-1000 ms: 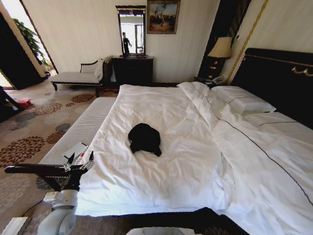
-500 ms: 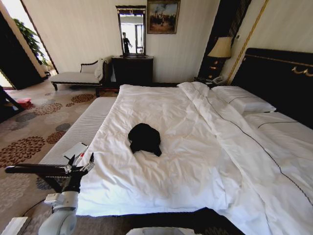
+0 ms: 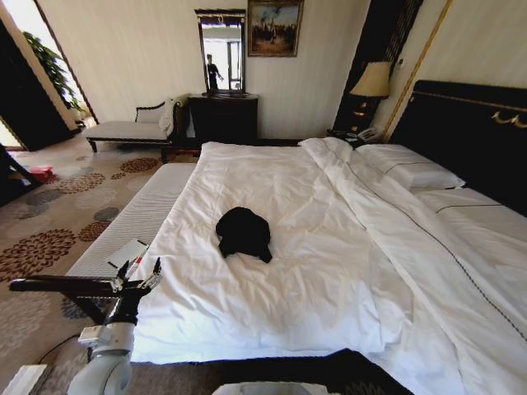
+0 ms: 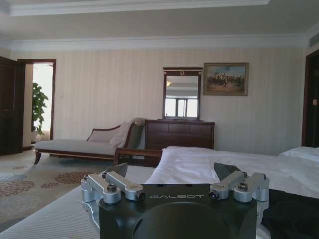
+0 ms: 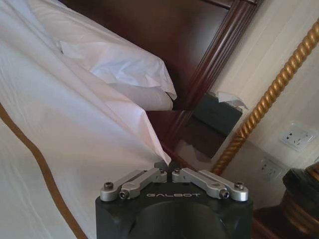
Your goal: Fold the clothes on the bed.
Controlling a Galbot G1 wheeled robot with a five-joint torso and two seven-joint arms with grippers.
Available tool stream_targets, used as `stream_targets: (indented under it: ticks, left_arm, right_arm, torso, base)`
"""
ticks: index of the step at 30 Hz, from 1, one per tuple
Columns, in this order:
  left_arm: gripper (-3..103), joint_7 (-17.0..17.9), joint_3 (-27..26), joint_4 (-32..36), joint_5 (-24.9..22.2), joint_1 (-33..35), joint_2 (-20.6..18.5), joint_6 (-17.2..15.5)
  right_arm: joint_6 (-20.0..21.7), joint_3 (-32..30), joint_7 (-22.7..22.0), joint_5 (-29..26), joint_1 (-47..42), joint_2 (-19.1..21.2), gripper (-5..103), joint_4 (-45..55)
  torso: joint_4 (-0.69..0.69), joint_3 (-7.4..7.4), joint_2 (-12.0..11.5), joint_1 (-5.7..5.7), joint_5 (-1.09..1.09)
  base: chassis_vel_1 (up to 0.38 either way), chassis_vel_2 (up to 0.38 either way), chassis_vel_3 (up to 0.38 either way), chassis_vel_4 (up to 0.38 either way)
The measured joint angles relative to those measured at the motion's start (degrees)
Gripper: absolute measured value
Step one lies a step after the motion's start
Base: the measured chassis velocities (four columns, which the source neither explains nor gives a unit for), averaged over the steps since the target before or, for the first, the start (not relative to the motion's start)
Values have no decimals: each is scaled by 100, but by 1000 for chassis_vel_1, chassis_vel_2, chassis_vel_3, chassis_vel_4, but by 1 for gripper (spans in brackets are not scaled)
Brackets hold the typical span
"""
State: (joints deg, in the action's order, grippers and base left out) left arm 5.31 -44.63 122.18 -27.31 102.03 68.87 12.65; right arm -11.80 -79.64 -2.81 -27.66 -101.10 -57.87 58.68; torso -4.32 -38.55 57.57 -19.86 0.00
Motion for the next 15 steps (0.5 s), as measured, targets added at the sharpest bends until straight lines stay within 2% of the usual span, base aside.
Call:
stream_targets:
  ticks: [5, 15]
  left_arm:
    - [99, 4, 11, 48, 58, 63, 52, -5]
    - [99, 15, -40, 109, 52, 126, 71, -8]
  right_arm:
    - [-86, 49, -80, 56, 488, 446, 0, -600]
    - [-23, -188, -178, 101, 768, 778, 0, -1213]
  torso:
    - [1, 0, 0, 0, 1]
    - [1, 0, 0, 0, 2]
  base:
    - [0, 0, 0, 0]
    - [0, 0, 0, 0]
